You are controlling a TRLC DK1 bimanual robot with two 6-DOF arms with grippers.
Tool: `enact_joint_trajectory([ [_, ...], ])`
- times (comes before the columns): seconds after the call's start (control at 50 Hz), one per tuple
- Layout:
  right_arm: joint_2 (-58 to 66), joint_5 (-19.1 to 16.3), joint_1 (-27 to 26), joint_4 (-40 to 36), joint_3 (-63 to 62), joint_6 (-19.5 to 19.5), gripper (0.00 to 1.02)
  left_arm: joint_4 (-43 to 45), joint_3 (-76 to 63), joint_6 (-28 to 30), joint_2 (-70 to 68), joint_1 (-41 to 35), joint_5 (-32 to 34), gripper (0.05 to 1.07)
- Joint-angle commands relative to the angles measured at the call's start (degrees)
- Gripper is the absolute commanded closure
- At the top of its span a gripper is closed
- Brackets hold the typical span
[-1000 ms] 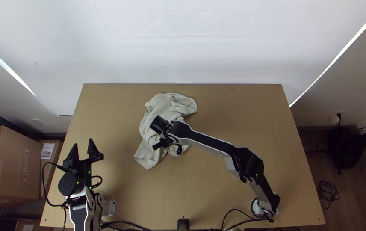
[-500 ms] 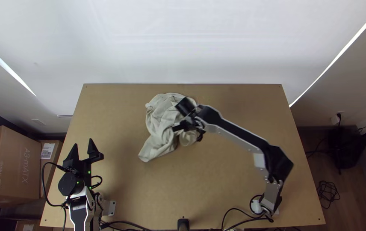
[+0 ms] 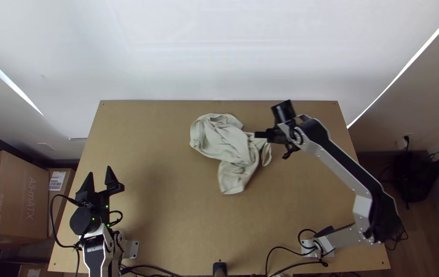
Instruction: Fold the t-shirt
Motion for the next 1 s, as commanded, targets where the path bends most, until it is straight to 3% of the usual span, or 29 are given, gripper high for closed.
enact_joint_trajectory([
  [0.0, -7.71, 0.78, -1.07, 3.04, -0.68, -1.39, 1.00, -0.84, -2.02, 0.34, -0.21, -0.17, -0.70, 0.10],
  [0.16, -15.97, 0.87, 1.48, 15.96, -1.03, -7.46, 1.00, -0.84, -2.02, 0.34, -0.21, -0.17, -0.70, 0.10],
  [0.22, -17.91, 0.78, 2.27, 19.91, -0.06, -8.07, 1.00, -0.84, -2.02, 0.34, -0.21, -0.17, -0.70, 0.10],
  [0.6, -17.55, 0.78, 8.77, 28.26, 13.30, -17.48, 1.00, -0.84, -2.11, 0.34, -0.21, -0.17, -0.70, 0.10],
  [0.76, -16.06, 0.78, 11.32, 30.37, 20.50, -19.85, 1.00, -0.84, -2.11, 0.34, -0.21, -0.17, -0.70, 0.10],
  [0.98, -15.80, 0.78, 13.70, 38.11, 24.99, -19.85, 1.00, -0.84, -2.11, 0.34, -0.21, -0.17, -0.70, 0.10],
])
